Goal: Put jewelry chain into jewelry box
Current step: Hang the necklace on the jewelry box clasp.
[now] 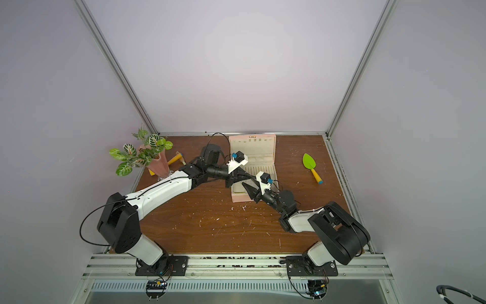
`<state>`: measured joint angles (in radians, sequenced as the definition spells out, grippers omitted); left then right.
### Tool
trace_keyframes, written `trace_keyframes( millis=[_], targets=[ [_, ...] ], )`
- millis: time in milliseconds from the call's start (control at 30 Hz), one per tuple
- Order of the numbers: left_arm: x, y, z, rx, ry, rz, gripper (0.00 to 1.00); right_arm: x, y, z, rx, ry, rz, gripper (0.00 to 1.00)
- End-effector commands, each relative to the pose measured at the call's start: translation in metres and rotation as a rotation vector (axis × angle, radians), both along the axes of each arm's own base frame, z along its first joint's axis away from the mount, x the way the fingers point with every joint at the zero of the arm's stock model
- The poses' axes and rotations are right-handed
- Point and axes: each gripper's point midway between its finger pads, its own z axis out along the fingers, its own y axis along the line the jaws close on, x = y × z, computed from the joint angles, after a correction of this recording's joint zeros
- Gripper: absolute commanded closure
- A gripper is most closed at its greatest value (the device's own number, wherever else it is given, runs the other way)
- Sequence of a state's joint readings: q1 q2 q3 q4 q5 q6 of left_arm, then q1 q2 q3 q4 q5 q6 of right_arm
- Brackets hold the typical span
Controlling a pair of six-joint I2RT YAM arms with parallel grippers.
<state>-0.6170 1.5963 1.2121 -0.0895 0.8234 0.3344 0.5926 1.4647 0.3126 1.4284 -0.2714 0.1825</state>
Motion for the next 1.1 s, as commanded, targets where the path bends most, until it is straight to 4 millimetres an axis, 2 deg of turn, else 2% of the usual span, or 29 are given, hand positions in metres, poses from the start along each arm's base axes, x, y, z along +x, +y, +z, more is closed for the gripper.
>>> trace_keyframes(
  millis=[0, 300, 600, 733, 867, 1067],
  targets=[
    [0.000, -0.006, 0.012, -0.023, -0.035, -0.014, 0.99, 0.001, -0.013, 0.014, 0.021, -0.041, -0.062, 0.50],
    [-0.001, -0.006, 0.011, -0.026, -0.027, -0.022, 0.99, 0.010, -0.005, 0.014, -0.003, -0.046, -0.061, 0.62],
    [0.000, -0.006, 0.010, -0.023, -0.027, -0.022, 0.99, 0.021, 0.008, 0.010, -0.022, -0.059, -0.033, 0.68],
    [0.001, -0.006, 0.009, -0.018, -0.028, -0.017, 0.99, 0.025, 0.011, 0.012, -0.018, -0.071, -0.031, 0.79],
    [0.005, -0.006, 0.005, -0.008, -0.030, -0.005, 1.00, 0.029, 0.010, 0.013, -0.010, -0.080, -0.051, 1.00],
    [0.027, 0.008, 0.000, -0.010, -0.005, 0.056, 0.99, 0.044, -0.005, 0.018, 0.004, -0.065, -0.129, 1.00]
  ],
)
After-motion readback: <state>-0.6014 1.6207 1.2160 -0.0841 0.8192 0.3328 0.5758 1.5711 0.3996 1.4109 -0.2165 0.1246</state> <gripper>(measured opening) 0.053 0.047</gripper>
